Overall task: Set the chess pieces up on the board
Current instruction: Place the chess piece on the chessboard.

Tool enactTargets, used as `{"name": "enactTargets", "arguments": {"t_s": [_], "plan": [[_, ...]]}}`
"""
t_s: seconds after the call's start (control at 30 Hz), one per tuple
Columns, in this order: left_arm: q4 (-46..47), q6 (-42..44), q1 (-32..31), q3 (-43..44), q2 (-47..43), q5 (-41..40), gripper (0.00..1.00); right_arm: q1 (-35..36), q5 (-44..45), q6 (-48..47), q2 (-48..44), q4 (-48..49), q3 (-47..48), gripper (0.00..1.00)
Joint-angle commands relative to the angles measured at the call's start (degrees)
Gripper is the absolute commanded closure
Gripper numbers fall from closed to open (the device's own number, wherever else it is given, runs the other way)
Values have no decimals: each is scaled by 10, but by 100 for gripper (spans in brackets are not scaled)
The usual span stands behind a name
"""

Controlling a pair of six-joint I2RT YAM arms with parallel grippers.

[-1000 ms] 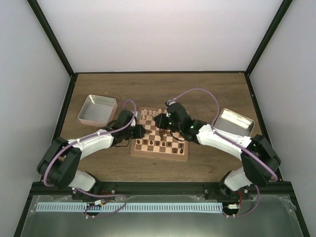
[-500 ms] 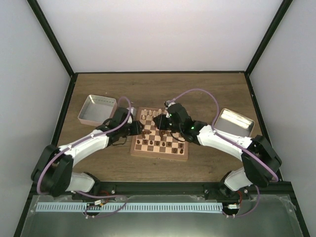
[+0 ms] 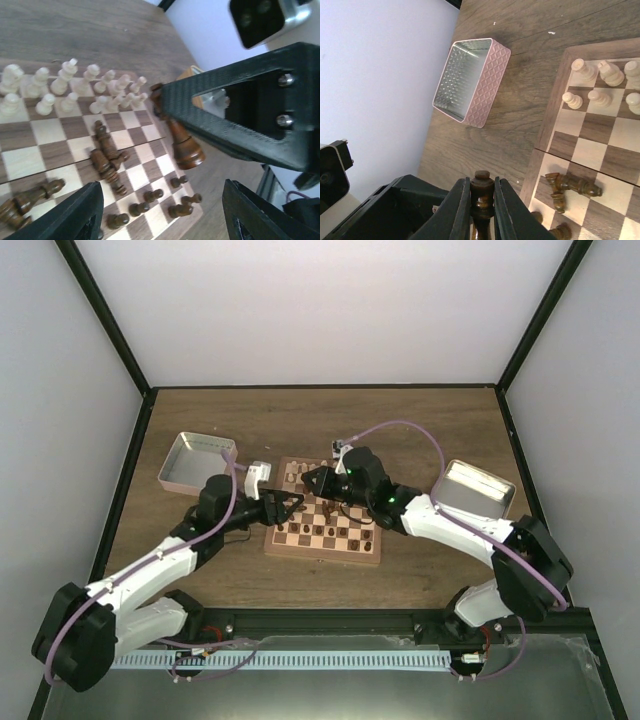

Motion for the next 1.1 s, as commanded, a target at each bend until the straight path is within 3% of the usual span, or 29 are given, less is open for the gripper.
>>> {"name": "enactTargets", "arguments": {"t_s": [0.0,0.23,0.5,0.77,0.93,1.07], "plan": [[79,-14,0,-7,-6,54,33,-1,-18,29,-21,22,28,91],[126,-49,0,9,44,72,35,-1,-57,42,-23,33,25,91],[140,-68,0,18,64,67,60,-1,-74,44,-30,33,18,90],[100,-9,0,23,42,60,77,-1,-76,1,-35,6,14,90],[65,19,0,27,20,38,77,-1,-66,-28,-59,4,-3,88],[58,22,0,28,15,37,72,-1,-72,-51,-78,11,-10,88]]}}
